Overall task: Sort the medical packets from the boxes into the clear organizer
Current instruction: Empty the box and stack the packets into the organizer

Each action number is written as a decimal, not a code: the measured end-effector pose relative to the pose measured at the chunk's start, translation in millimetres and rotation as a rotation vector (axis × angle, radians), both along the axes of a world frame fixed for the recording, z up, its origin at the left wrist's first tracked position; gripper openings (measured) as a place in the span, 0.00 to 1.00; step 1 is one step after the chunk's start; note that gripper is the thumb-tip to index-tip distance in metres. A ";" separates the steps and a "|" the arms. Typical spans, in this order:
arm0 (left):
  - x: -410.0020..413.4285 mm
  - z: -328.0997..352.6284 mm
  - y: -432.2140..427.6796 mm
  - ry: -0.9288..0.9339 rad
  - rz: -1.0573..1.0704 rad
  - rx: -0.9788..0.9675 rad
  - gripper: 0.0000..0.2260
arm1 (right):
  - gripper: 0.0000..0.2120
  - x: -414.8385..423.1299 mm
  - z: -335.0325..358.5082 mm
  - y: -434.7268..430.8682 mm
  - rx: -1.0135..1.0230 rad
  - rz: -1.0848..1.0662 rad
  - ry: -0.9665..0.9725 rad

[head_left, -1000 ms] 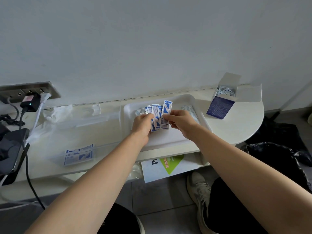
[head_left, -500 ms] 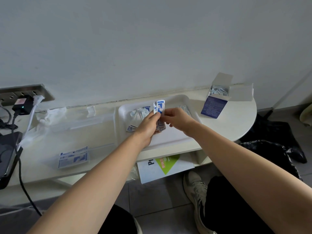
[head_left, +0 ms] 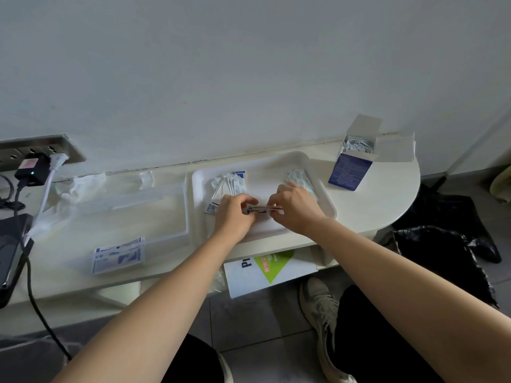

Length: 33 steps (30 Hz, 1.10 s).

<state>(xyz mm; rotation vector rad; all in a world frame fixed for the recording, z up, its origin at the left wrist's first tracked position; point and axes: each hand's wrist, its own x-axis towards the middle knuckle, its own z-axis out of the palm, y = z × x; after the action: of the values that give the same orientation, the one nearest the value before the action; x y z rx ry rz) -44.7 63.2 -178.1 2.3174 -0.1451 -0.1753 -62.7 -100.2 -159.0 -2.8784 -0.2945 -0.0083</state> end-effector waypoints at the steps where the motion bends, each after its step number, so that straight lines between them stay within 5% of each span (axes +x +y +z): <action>1: -0.3 -0.3 0.3 -0.011 -0.001 0.009 0.13 | 0.11 -0.6 0.5 -3.6 0.013 -0.032 0.031; 5: 0.2 1.9 -2.1 -0.041 -0.014 0.059 0.13 | 0.17 -0.6 6.5 -18.3 0.035 -0.196 0.164; 10: 0.1 0.5 -11.9 -0.037 -0.050 0.071 0.11 | 0.11 2.2 6.8 -11.7 0.265 -0.199 0.249; 18: -1.8 0.4 -13.6 -0.038 -0.080 0.103 0.10 | 0.08 0.3 2.6 -12.9 0.340 -0.174 0.263; 33: 7.9 90.6 53.6 -0.217 0.001 0.155 0.09 | 0.06 14.0 70.1 47.0 0.598 -0.044 0.008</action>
<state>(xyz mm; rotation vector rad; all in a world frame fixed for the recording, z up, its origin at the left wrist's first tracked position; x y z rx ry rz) -36.8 116.8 -87.5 2.4869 -0.2475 0.0688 -48.6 -53.1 -88.9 -2.2895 -0.1857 -0.0793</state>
